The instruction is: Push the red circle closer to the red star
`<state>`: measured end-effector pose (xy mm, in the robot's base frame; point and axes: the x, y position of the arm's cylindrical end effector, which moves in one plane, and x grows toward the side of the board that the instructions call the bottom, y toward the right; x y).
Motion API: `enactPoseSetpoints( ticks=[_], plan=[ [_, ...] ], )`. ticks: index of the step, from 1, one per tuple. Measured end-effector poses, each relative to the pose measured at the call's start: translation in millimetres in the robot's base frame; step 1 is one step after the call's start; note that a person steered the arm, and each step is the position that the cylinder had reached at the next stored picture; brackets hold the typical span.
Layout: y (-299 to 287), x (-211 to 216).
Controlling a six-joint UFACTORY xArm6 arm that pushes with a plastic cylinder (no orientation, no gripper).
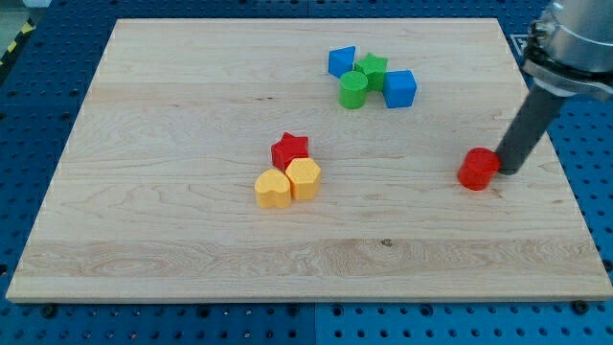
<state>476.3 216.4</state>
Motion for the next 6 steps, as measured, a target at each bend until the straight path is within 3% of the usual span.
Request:
enactPoseSetpoints(
  ticks=[3,5,6],
  plan=[
    [-71,23],
    [-71,65],
    [-65,65]
  ],
)
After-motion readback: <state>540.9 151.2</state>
